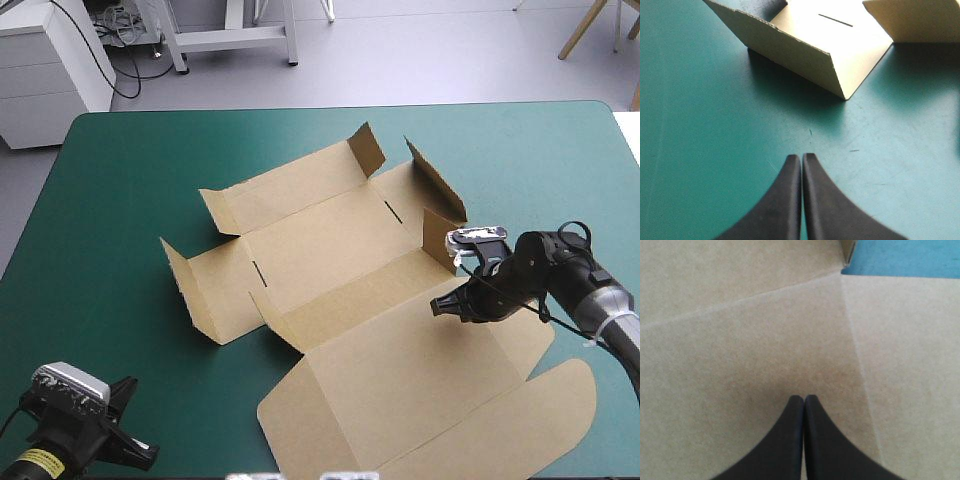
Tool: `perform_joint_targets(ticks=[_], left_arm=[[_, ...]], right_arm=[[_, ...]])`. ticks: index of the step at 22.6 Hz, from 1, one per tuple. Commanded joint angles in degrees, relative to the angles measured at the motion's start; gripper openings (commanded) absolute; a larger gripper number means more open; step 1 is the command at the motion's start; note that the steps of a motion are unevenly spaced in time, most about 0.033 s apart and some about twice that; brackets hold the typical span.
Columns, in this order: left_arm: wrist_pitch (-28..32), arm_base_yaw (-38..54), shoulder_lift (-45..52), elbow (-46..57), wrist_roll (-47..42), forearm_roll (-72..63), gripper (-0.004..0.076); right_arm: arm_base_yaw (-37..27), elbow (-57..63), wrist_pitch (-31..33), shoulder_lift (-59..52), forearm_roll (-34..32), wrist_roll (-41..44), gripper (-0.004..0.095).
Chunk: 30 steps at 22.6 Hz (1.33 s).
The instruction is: Fold the box
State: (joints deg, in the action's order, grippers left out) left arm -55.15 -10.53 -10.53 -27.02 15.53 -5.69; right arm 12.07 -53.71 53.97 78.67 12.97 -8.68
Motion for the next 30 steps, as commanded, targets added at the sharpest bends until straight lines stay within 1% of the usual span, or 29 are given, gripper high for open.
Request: perform_joint_targets(ticks=[1,6,7,8,12,17,30], left_arm=[[3.58,0.03,-0.6,-1.45,-0.49,-0.94,-0.001],[3.58,0.03,-0.6,-1.45,-0.49,-0.94,-0.001],[3.58,0.03,-0.6,-1.45,-0.49,-0.94,-0.001],[3.58,0.03,-0.6,-1.45,-0.49,-0.94,-0.001],[3.58,0.03,-0.6,-1.45,-0.49,-0.94,-0.001],[3.58,0.03,-0.6,-1.45,-0.49,-0.94,-0.001],[3.58,0.03,-0.6,-1.45,-0.49,-1.04,-0.001]], right_arm=[[0.04,-4.94,3.22,-1.79,-2.37,-0.25,-0.0019],[0.04,-14.41,11.43,-1.79,-5.84,-0.25,-0.0019],[0.04,-17.65,14.41,-1.79,-7.28,-0.25,-0.0019],[0.04,-19.73,15.01,-1.9,-8.13,-0.08,-0.0019],[0.04,-25.81,15.01,-3.65,-10.21,0.15,-0.0019],[0.04,-26.17,15.01,-6.45,-15.79,1.67,-0.0019],[0.04,-26.17,15.01,-6.72,-15.12,1.01,-0.0019]])
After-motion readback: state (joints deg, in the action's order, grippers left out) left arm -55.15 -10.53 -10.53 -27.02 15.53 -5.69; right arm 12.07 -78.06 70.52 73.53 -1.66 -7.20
